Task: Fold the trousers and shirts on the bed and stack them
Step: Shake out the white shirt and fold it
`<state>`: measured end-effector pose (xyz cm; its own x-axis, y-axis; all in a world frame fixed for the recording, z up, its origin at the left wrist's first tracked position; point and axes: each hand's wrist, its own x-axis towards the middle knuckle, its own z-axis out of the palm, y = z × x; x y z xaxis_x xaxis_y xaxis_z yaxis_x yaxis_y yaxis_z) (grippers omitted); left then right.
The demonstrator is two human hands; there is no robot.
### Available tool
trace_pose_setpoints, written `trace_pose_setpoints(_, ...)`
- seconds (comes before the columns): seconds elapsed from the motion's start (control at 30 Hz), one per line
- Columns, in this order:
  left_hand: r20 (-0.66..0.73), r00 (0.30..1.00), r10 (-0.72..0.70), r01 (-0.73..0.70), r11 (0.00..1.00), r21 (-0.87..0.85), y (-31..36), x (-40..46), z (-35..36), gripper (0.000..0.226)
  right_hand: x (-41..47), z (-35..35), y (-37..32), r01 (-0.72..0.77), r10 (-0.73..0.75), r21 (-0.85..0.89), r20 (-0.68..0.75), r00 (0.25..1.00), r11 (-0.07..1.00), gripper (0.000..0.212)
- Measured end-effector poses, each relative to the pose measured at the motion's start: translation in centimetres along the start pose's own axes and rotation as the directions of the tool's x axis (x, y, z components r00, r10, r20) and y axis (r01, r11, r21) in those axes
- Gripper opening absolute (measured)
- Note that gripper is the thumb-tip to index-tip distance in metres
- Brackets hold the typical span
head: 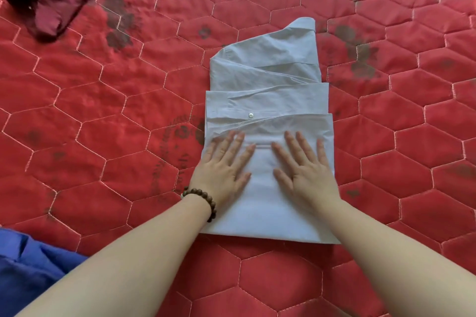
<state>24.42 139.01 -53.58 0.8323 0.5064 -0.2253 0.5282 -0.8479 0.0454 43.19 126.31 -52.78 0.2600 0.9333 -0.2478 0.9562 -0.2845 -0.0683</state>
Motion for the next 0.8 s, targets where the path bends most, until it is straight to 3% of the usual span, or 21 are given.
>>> trace_pose_setpoints(0.1, -0.038, 0.997, -0.073, 0.073, 0.997, -0.01, -1.1, -1.6, 0.0, 0.061, -1.3, 0.0, 1.8, -0.196, 0.199, 0.051, -0.048, 0.979, 0.979, 0.064)
trace_pose_setpoints(0.17, -0.077, 0.993, -0.085, 0.084, 0.996, -0.021, -0.8, -2.4, -0.1, 0.061, -2.1, -0.3, 1.7, -0.248, 0.253, 0.071, -0.064, 0.965, 0.966, 0.067)
trace_pose_setpoints(0.2, -0.081, 0.993, -0.081, 0.078, 0.996, -0.041, -0.4, -2.6, -0.2, 0.063, -2.6, -0.2, 1.1, -0.215, 0.22, 0.062, -0.072, 0.973, 0.975, 0.07)
trace_pose_setpoints(0.27, -0.088, 0.996, -0.027, 0.021, 0.998, -0.062, 0.4, -2.8, -0.3, 0.066, -3.8, 0.3, -0.8, -0.008, 0.011, 0.047, -0.074, 0.997, 0.999, 0.076)
trace_pose_setpoints(0.33, -0.059, 0.997, 0.039, -0.042, 0.998, -0.04, 0.6, -3.0, 0.0, 0.068, -5.2, 1.4, -2.2, 0.216, -0.215, 0.008, -0.047, 0.975, 0.976, 0.079)
trace_pose_setpoints(0.37, -0.042, 0.998, 0.047, -0.049, 0.998, -0.035, 0.5, -3.0, 0.1, 0.068, -5.6, 1.7, -2.2, 0.252, -0.253, -0.015, -0.028, 0.967, 0.968, 0.08)
trace_pose_setpoints(0.5, -0.025, 1.0, -0.017, 0.016, 0.999, -0.032, -0.4, -3.2, -0.3, 0.061, -5.9, 0.9, 0.3, 0.07, -0.07, -0.026, 0.002, 0.998, 0.997, 0.072)
trace_pose_setpoints(0.63, -0.125, 0.984, 0.128, -0.123, 0.991, 0.046, -4.1, -3.8, -1.2, 0.057, -5.7, -0.6, 4.0, 0.142, -0.144, -0.04, -0.048, 0.988, 0.989, 0.059)
trace_pose_setpoints(0.8, -0.092, 0.967, 0.236, -0.221, 0.964, 0.151, -7.7, -3.8, -2.3, 0.068, -5.1, -2.9, 8.8, 0.148, -0.154, -0.125, -0.034, 0.988, 0.981, 0.063)
